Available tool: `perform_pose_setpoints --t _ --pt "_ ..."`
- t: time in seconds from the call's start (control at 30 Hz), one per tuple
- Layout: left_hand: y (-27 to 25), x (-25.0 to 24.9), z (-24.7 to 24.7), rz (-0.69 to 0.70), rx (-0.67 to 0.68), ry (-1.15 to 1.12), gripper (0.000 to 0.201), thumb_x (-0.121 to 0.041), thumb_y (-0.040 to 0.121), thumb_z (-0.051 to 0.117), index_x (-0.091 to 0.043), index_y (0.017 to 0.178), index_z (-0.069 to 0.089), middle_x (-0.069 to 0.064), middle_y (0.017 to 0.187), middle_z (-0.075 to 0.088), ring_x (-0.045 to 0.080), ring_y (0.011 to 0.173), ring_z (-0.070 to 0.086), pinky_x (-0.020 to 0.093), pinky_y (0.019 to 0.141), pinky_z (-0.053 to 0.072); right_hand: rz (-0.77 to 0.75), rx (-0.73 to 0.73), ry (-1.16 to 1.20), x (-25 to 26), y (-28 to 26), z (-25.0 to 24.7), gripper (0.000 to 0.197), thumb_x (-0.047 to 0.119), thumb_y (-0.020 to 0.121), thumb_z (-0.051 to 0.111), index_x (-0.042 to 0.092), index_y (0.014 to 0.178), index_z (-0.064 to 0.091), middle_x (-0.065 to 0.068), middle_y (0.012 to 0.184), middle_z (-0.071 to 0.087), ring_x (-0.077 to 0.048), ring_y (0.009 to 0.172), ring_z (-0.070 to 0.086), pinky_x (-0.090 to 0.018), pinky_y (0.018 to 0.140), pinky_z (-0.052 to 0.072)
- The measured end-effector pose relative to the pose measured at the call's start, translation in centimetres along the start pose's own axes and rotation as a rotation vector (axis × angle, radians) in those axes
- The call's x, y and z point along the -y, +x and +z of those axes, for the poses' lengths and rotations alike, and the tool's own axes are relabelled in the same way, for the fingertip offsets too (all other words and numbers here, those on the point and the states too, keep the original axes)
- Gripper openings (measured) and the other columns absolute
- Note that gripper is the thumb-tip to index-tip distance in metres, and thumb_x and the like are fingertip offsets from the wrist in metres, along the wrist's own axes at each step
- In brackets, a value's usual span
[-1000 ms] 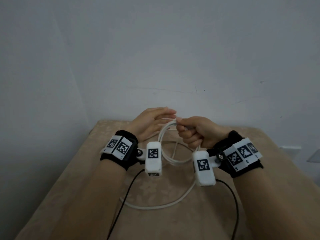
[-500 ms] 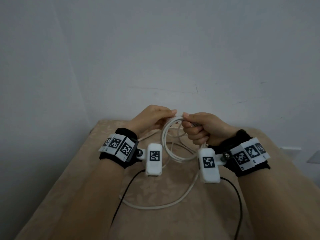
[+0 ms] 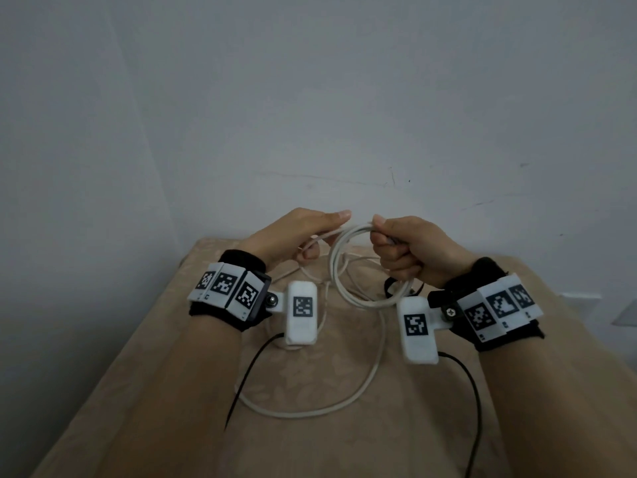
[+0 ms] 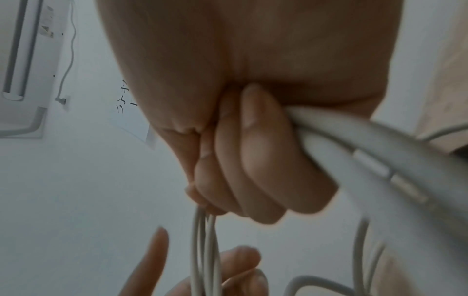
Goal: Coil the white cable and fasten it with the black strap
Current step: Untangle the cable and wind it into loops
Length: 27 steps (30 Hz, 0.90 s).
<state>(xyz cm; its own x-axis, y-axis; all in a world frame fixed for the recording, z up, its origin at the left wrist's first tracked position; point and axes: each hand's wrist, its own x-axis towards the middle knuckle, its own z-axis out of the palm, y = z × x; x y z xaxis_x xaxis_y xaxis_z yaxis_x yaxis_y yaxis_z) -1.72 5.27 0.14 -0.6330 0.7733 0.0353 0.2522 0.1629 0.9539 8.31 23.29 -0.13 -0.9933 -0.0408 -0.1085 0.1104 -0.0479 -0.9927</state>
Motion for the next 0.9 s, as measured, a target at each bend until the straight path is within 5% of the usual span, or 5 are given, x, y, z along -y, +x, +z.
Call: perform_pose_setpoints --t 0.1,0.23,0.47,0.7,0.9 --pt "-0.1 -0.3 -0.1 -0.001 0.101 0.019 0.048 -0.046 0.082 0.058 -0.001 0.096 0.072 0.007 0.089 0.071 0.008 0.043 0.04 0.014 0.036 0.025 -0.042 -0.022 0.049 -0.1 0.0 0.1 0.037 0.036 0.096 0.038 0.016 0.065 0.04 0.009 0.047 0.023 -0.002 0.035 0.017 -0.014 0.037 0.01" --pt "-0.1 -0.4 0.2 0.032 0.093 -0.046 0.032 -0.029 0.086 0.061 0.002 0.082 0.069 -0.006 0.054 0.062 0.005 0.04 0.038 0.013 0.036 0.024 -0.082 -0.013 0.138 0.0 0.1 0.3 0.039 0.036 0.098 0.035 0.017 0.065 0.04 0.01 0.046 0.023 -0.001 0.035 0.018 -0.016 0.038 0.009" --pt "0.3 -0.4 1.5 0.087 0.095 -0.424 0.032 -0.017 0.095 0.048 -0.007 0.065 0.048 0.007 0.061 0.062 0.017 0.064 0.064 0.025 0.069 0.054 -0.15 -0.059 0.268 0.1 0.2 0.3 0.039 0.038 0.098 0.034 0.017 0.065 0.041 0.011 0.045 0.025 -0.001 0.034 0.019 -0.016 0.035 0.012" --pt "0.7 -1.1 2.6 0.052 0.077 -0.805 0.035 -0.031 0.099 0.041 -0.014 0.068 0.042 -0.009 0.045 0.029 0.002 0.033 0.028 0.014 0.036 0.032 -0.25 -0.115 0.311 0.0 0.9 1.5 0.04 0.035 0.102 0.032 0.013 0.07 0.042 0.005 0.046 0.032 -0.005 0.035 0.025 -0.017 0.035 0.026" --pt "1.0 -1.0 3.1 0.066 0.021 -0.808 0.034 -0.034 0.099 0.04 -0.016 0.07 0.041 -0.011 0.046 0.027 -0.001 0.031 0.02 0.011 0.027 0.015 -0.331 -0.227 0.16 -0.5 1.2 1.4 0.043 0.034 0.102 0.035 0.007 0.077 0.058 -0.004 0.059 0.056 -0.017 0.055 0.049 -0.028 0.06 0.045"
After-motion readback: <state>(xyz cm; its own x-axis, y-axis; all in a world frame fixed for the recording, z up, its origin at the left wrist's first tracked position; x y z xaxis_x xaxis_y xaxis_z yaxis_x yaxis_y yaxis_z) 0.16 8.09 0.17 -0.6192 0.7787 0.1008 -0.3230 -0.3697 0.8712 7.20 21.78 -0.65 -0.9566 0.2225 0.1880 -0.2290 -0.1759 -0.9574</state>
